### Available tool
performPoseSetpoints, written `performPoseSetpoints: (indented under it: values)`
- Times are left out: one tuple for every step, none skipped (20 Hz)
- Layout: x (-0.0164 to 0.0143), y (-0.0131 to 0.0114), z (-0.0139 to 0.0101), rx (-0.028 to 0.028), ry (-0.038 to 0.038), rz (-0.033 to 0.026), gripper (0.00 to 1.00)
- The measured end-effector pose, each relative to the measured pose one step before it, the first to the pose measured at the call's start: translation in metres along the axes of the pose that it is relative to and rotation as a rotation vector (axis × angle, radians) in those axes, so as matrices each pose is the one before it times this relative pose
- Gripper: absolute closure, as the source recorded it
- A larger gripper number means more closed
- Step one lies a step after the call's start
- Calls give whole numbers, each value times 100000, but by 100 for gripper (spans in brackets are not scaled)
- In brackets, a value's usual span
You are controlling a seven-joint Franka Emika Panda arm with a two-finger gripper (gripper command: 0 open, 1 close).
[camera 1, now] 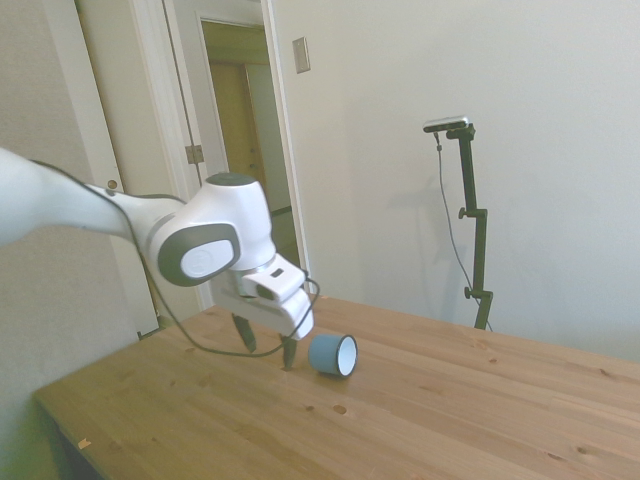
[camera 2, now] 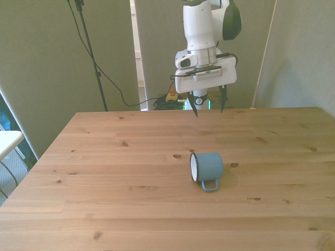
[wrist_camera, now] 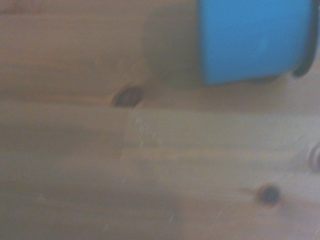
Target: Flip the mug upright
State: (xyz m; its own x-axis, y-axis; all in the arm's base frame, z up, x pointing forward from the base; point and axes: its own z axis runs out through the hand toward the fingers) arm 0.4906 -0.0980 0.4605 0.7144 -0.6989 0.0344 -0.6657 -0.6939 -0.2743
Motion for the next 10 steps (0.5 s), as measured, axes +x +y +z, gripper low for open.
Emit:
performPoseSetpoints:
  values:
    - [2195,-81,-223,3739,-1072,-353,0]
    - [1705,-26,-177,2256,-1101,-264,0]
    - [1478,-89,-84,2090,-1775,-280,0]
    - [1332,-41,-20,2251,-2340,-542,0]
    - [1144,-22,39,1945,-2477,-556,0]
    - [967,37,42,1334,-2406,-461,0]
    - [1744,-75,-72,500,-3398,-246,0]
    - [47,-143,-96,236,-142,-697,0]
    - [90,-52,75,577,-623,-1269,0]
    - [206,99,112,437,-836,-1162,0]
